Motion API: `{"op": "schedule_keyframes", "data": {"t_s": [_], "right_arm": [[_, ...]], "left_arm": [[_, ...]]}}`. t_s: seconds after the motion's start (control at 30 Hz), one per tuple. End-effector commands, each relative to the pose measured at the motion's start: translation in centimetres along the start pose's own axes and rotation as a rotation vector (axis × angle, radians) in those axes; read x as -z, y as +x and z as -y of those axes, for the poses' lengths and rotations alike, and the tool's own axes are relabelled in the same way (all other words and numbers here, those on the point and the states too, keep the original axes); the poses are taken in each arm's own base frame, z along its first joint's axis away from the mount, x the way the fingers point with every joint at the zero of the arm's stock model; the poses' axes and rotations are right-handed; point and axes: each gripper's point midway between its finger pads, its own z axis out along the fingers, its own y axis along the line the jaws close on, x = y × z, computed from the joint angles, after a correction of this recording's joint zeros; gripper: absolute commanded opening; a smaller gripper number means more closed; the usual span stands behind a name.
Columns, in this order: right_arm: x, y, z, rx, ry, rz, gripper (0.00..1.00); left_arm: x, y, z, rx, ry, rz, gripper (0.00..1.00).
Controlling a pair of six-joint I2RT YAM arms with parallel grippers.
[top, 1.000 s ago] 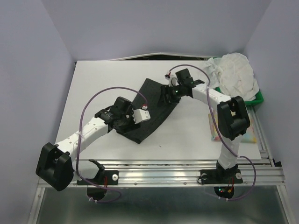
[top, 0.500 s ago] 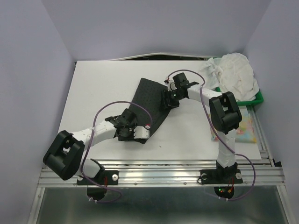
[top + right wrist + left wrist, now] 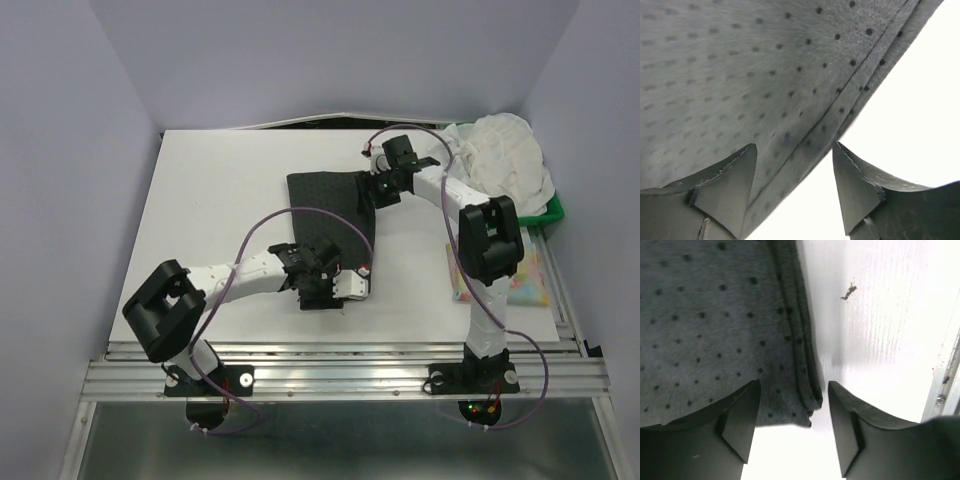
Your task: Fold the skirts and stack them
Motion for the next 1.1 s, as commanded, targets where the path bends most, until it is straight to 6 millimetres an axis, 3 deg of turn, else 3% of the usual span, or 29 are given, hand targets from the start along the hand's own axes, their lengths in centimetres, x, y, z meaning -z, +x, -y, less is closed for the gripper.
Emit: {"op": "schedule_keyframes", "data": {"t_s": [0.0, 0.07, 0.17, 0.23, 0.33, 0.47, 0.73, 0.87, 0.93, 1.07], "right_arm": [[8.2, -6.3, -4.8, 0.096, -0.117, 0.210, 0.68], [9.9, -6.7, -7.3, 0.063, -0.231, 0.239, 0.67], [10.2, -5.7, -9.9, -0.027, -0.383, 0.220, 0.64], [9.9, -4.6, -11.3, -0.115, -0.477, 0.174, 0.62], [7.8, -1.2, -11.9, -0.238, -0.575, 0.072, 0.57], [4.5, 3.8, -11.1, -0.315, -0.585, 0.005, 0.56], [-1.0, 9.1, -8.1, -0.325, -0.488, -0.102, 0.54], [-2.5, 11.0, -6.9, -0.311, -0.435, -0.138, 0.52], [-3.0, 11.8, -6.4, -0.299, -0.415, -0.157, 0.52], [-4.4, 13.4, -5.3, -0.293, -0.379, -0.199, 0.51]], "left_arm": [[4.8, -3.2, -1.4, 0.080, -0.114, 0.128, 0.73], [5.8, -3.7, -1.6, 0.066, -0.157, 0.149, 0.75], [5.5, -3.8, -1.6, 0.054, -0.198, 0.135, 0.76], [5.0, -3.8, -1.6, 0.056, -0.212, 0.128, 0.76], [3.8, -4.3, -1.5, 0.036, -0.236, 0.126, 0.77], [2.1, -4.3, -1.0, 0.012, -0.277, 0.094, 0.77], [-2.2, -2.3, 0.6, -0.006, -0.314, -0.017, 0.77], [-3.9, -0.1, -0.5, 0.016, -0.398, -0.132, 0.75], [-4.0, -0.2, -1.2, 0.028, -0.438, -0.151, 0.73], [-4.3, 0.4, -2.3, 0.031, -0.505, -0.192, 0.57]]}}
